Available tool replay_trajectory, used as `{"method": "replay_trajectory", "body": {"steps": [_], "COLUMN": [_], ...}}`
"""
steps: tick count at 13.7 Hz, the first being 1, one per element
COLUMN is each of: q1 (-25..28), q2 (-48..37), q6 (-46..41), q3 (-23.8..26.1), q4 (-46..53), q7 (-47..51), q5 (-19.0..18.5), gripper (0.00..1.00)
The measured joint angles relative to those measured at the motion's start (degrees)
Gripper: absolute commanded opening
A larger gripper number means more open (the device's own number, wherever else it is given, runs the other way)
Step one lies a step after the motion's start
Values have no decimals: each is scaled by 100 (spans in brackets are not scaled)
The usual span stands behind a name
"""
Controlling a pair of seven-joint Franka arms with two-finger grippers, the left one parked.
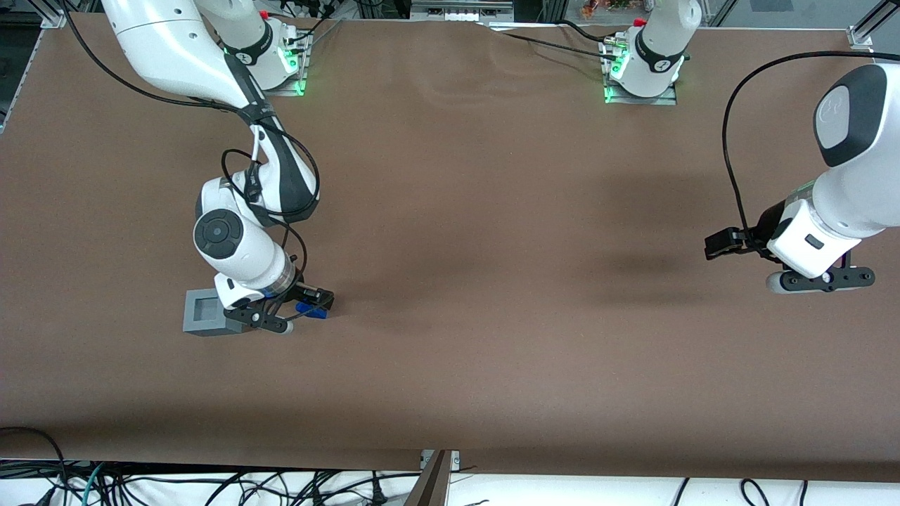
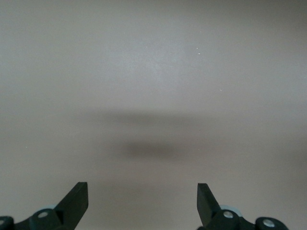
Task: Insert blue part into gray base with right arm
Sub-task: 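Move the open right gripper over the blue part and lower it, then close the right gripper on the blue part and lift it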
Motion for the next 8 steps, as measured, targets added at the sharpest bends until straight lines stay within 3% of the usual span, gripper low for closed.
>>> {"method": "replay_trajectory", "body": {"steps": [5,8], "q1": [-2,-1], "q2": [172,314], "q6": [30,169], "q3": [-11,-12], "q4": [-4,-9], "q7": [-40,-69], "q5": [-1,-3], "gripper": [97,73]}}
